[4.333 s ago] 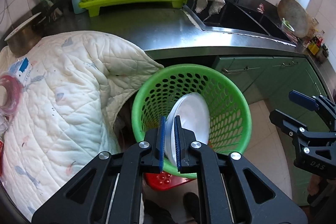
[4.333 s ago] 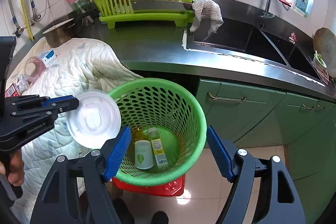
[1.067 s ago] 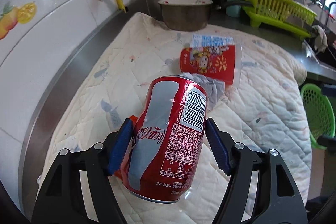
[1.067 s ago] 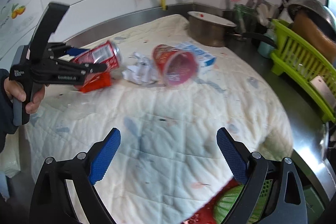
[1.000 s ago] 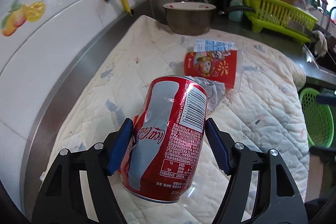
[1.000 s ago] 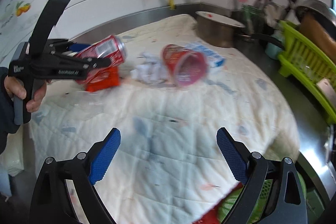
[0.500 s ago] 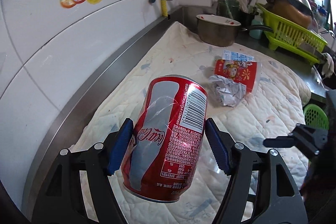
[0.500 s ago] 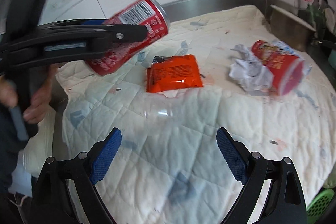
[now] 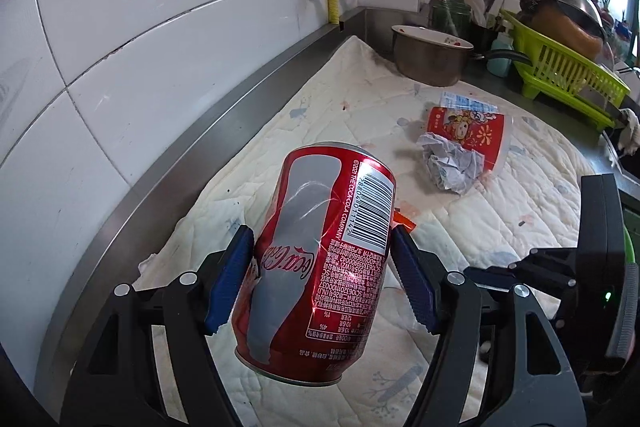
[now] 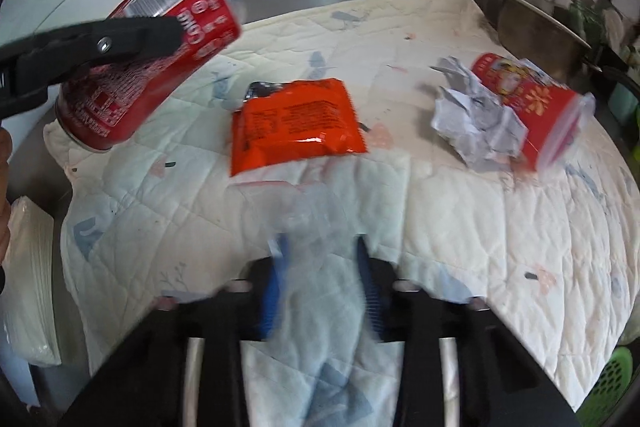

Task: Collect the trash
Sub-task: 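Grasp the clear plastic cup with the right tool while the left tool holds the can, then carry the can and clear cup over the green basket and open both tools, then move both tools back over the mat toward the tissue and orange bag, then grasp the crumpled tissue with the right tool while the left tool grasps the orange snack bag, then carry the tissue and orange bag over the green basket and open both tools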

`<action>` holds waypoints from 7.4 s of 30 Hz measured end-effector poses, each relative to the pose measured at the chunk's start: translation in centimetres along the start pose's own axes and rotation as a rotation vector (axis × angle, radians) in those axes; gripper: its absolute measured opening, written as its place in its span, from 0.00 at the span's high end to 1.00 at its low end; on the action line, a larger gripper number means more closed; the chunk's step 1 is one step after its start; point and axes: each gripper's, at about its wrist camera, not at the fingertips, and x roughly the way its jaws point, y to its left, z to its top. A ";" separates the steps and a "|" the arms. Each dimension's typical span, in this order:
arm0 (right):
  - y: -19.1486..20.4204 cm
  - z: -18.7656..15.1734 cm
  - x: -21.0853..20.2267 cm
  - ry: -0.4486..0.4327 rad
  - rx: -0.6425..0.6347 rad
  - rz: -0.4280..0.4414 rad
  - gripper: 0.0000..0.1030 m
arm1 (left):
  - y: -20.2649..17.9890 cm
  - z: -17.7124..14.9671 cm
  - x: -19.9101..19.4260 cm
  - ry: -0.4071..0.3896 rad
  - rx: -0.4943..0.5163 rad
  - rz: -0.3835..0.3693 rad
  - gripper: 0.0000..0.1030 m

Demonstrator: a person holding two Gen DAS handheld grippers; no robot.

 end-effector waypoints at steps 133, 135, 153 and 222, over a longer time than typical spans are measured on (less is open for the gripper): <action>-8.9 -0.9 -9.1 -0.149 -0.017 -0.081 0.12 | -0.6 -2.4 3.1 0.111 -0.207 0.094 0.06; -8.3 -0.3 -7.1 -0.121 -0.013 -0.044 0.12 | 0.2 -2.7 3.3 0.112 -0.221 0.101 0.06; -9.8 3.7 3.7 -0.044 0.143 -0.036 0.12 | 2.2 -2.7 6.6 0.122 -0.205 0.018 0.06; -26.0 -24.9 -24.8 -0.144 0.541 -0.516 0.50 | -34.0 0.0 -1.8 0.037 0.298 -0.575 1.00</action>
